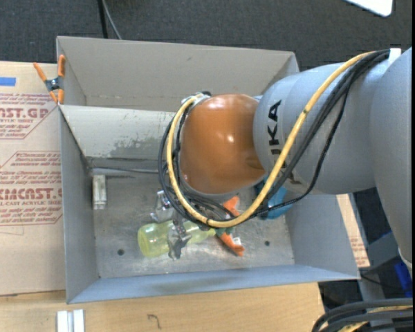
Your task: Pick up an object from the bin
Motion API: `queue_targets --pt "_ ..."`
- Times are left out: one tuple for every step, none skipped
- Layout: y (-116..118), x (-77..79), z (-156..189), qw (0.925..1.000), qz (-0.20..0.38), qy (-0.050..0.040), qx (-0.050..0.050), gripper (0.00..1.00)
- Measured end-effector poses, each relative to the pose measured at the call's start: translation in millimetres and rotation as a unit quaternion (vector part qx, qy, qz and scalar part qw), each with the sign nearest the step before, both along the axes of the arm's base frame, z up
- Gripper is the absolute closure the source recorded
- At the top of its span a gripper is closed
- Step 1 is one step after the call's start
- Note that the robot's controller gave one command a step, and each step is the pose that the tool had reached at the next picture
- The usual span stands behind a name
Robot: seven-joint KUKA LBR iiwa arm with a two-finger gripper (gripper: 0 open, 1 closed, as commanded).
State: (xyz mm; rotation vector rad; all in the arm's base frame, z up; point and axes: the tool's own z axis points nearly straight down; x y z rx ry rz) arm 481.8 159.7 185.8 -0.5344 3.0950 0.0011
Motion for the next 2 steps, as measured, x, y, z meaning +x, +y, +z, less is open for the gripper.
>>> queue_targets --pt "0 0.0 0 1.0 0.0 0.0 0.0 1.0" --pt "0 0.9 55 0.9999 0.011 0.0011 -0.001 1.0"
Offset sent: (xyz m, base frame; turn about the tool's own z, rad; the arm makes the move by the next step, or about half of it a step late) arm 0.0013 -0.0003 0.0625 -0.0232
